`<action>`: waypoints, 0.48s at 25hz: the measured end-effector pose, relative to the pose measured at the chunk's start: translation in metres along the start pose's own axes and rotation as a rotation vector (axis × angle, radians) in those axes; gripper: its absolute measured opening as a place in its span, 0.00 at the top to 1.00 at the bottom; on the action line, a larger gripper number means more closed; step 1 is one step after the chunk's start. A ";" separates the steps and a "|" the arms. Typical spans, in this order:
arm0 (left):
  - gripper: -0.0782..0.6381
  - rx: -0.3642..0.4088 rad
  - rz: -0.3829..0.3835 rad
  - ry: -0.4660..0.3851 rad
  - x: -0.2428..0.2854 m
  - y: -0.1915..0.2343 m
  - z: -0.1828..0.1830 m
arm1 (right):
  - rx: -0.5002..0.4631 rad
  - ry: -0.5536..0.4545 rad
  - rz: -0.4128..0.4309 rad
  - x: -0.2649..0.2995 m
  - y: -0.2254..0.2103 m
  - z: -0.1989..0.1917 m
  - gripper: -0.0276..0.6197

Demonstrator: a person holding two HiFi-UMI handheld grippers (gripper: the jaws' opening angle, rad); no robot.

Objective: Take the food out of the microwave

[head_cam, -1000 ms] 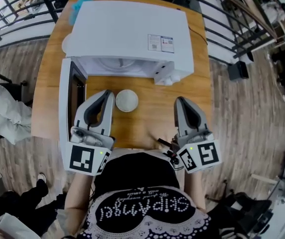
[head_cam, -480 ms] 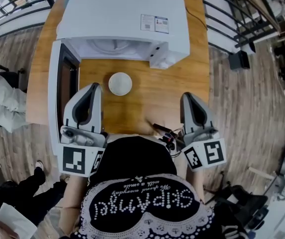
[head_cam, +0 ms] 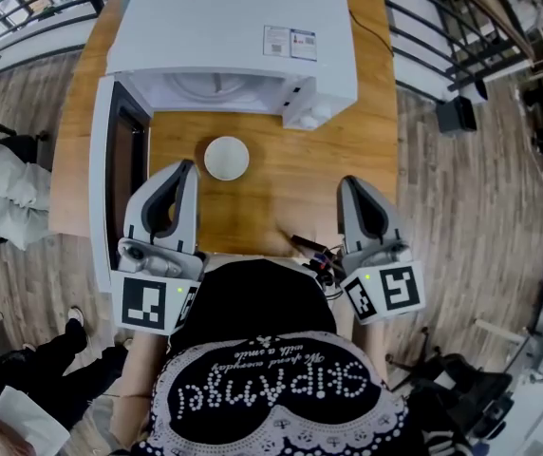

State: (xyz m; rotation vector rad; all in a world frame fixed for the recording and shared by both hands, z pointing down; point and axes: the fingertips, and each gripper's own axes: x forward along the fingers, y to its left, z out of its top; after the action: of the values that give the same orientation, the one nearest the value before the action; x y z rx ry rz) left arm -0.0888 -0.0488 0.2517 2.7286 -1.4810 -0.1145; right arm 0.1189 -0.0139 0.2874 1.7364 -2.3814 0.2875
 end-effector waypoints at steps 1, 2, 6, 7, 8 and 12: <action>0.85 0.003 -0.003 0.004 0.001 0.000 -0.001 | -0.008 0.000 0.000 0.000 0.000 0.001 0.90; 0.85 0.004 -0.005 0.007 0.001 0.000 -0.003 | -0.012 -0.001 -0.001 0.000 0.000 0.001 0.90; 0.85 0.012 -0.015 0.015 0.002 0.000 -0.007 | -0.021 0.004 -0.010 0.000 -0.001 0.000 0.90; 0.85 0.010 -0.016 0.015 0.002 0.000 -0.008 | -0.023 0.006 -0.012 0.000 -0.002 0.000 0.90; 0.85 0.007 -0.016 0.019 0.003 0.001 -0.009 | -0.026 0.007 -0.014 0.001 -0.003 0.000 0.90; 0.85 -0.003 -0.018 0.040 0.003 0.003 -0.014 | -0.030 0.007 -0.015 0.003 -0.003 0.000 0.90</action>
State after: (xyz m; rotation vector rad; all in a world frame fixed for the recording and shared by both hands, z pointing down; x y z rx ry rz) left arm -0.0880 -0.0531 0.2654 2.7256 -1.4457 -0.0618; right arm 0.1209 -0.0178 0.2882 1.7363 -2.3538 0.2538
